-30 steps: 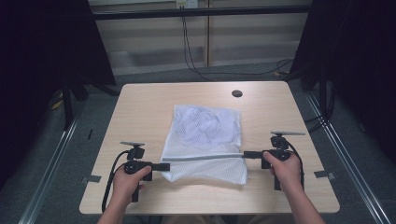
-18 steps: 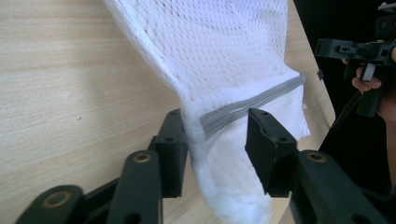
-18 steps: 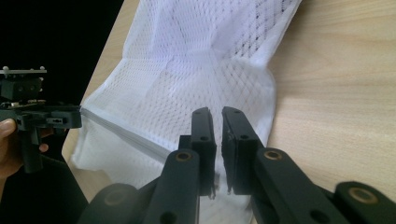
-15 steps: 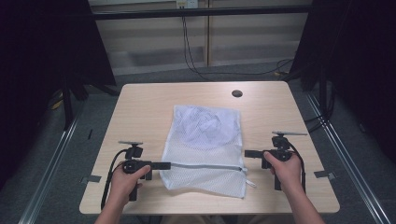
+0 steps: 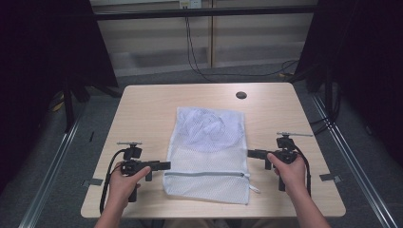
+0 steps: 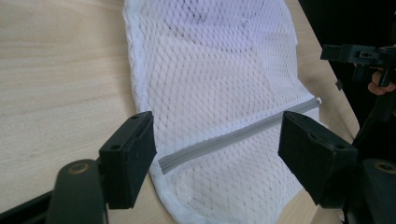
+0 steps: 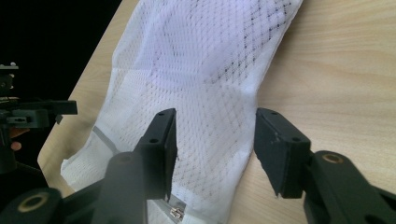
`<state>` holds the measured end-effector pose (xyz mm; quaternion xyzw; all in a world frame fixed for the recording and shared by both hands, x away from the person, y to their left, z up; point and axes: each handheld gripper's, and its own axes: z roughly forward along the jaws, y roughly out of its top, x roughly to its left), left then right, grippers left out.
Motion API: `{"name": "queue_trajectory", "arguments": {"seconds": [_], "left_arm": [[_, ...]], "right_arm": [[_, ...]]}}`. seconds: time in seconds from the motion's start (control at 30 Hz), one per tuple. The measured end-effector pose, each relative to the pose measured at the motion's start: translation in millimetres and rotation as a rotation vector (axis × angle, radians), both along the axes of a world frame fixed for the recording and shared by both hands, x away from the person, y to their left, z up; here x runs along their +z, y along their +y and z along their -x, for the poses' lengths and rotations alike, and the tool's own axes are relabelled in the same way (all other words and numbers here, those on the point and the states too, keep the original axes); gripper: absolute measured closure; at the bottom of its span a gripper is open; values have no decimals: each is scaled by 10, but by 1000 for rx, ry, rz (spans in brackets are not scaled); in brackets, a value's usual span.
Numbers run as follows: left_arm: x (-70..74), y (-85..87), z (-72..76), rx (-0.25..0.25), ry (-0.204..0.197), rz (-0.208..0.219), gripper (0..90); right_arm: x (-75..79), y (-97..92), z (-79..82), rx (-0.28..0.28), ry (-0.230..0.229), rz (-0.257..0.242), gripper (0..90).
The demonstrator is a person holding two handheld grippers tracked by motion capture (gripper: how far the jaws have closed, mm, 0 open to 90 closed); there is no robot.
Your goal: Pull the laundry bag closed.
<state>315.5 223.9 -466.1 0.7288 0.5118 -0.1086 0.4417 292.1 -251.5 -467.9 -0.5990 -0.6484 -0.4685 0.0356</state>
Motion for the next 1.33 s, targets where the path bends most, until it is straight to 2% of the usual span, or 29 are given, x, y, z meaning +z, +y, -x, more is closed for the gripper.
{"name": "queue_trajectory", "arguments": {"seconds": [0.1, 0.13, 0.23, 0.3, 0.4, 0.43, 0.47, 0.5, 0.63, 0.7, 0.77, 0.8, 0.9, 1.0, 1.07, 1.17, 1.33], "left_arm": [[11, 23, -8, 11, -28, -11, 234], [14, 25, -10, 15, -33, -5, 226], [22, 46, -17, 22, -48, -24, 195], [19, 65, -24, 35, -50, -50, 188], [9, 100, -35, 44, -58, -57, 185], [10, 118, -40, 41, -71, -68, 181], [15, 119, -40, 55, -74, -60, 178], [14, 141, -48, 47, -84, -73, 177], [10, 178, -59, 58, -102, -80, 169], [-1, 202, -64, 66, -100, -97, 169], [-14, 218, -69, 79, -100, -93, 169], [-19, 245, -77, 65, -104, -110, 169], [-29, 278, -89, 83, -114, -109, 169], [-47, 323, -106, 81, -126, -128, 168], [-64, 342, -116, 92, -117, -123, 160], [-93, 364, -134, 86, -124, -155, 160], [-167, 368, -165, 79, -140, -257, 149]], "right_arm": [[-12, -9, -20, 1, -24, 33, 387], [-14, -10, -24, 4, -24, 36, 372], [-30, -12, -41, 13, -14, 57, 294], [-41, -11, -51, 20, -10, 80, 262], [-60, -20, -62, 33, -4, 114, 234], [-62, -22, -65, 35, -2, 119, 226], [-64, -25, -68, 38, -3, 123, 223], [-65, -29, -71, 39, -3, 128, 220], [-72, -45, -78, 41, -7, 141, 207], [-74, -58, -79, 37, -10, 151, 207], [-76, -70, -81, 37, -17, 157, 207], [-77, -76, -81, 34, -19, 163, 207], [-87, -97, -82, 31, -23, 180, 207], [-107, -113, -84, 29, -19, 198, 210], [-118, -123, -84, 35, -8, 202, 226], [-130, -135, -87, 37, -9, 209, 223], [-159, -156, -86, 34, -8, 247, 209]]}}
